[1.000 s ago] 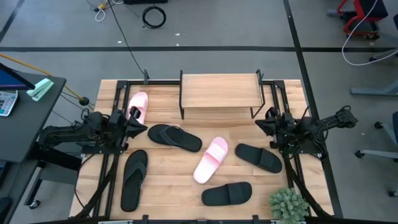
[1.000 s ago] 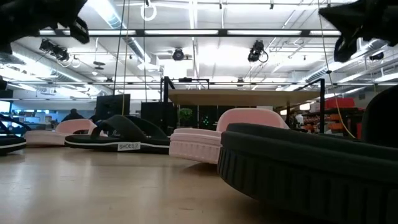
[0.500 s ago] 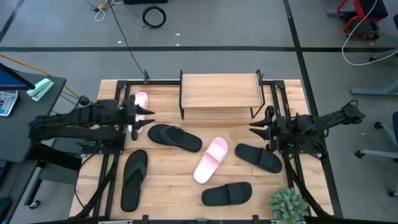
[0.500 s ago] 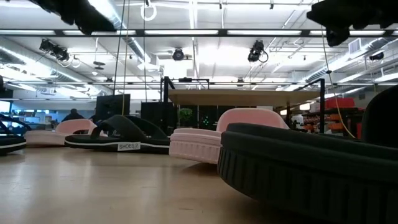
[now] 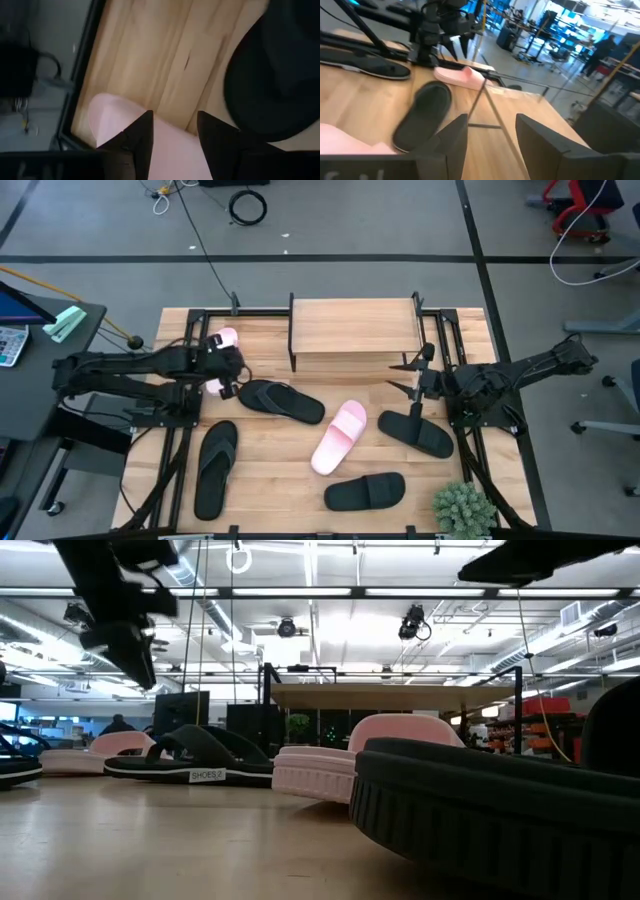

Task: Pick and place slides into the shelf
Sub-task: Put the left pink slide on the shelf, then put the pink slide on the shelf

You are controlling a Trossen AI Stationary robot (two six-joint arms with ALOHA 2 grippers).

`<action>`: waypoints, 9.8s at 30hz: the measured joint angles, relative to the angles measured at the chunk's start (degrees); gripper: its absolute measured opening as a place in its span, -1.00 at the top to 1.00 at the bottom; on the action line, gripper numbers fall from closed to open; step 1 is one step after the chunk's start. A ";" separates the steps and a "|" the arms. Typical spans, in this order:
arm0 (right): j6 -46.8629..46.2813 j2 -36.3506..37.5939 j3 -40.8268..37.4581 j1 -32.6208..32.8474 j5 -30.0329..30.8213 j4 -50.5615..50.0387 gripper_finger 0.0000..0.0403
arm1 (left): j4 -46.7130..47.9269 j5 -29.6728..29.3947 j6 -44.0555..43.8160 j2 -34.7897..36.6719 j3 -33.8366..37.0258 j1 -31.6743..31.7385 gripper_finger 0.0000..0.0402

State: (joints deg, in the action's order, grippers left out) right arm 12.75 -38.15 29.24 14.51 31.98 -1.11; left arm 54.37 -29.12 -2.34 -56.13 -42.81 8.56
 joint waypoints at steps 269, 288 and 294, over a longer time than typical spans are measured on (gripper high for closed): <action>-39.89 -66.53 33.87 7.06 8.41 -31.28 0.29 | 17.23 -21.18 -15.99 -38.37 -51.58 -11.39 0.43; -39.68 -61.75 37.94 9.38 6.42 -30.05 0.94 | 19.72 -21.17 -16.02 -26.91 -51.60 -11.74 0.47; -23.95 -55.19 42.26 11.56 12.16 -22.44 0.96 | 19.04 -21.25 -11.99 -20.07 -51.60 -11.72 0.48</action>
State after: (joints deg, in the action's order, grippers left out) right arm -11.21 -93.34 71.50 26.07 44.14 -23.55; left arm 73.41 -50.37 -14.33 -76.20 -94.41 -3.16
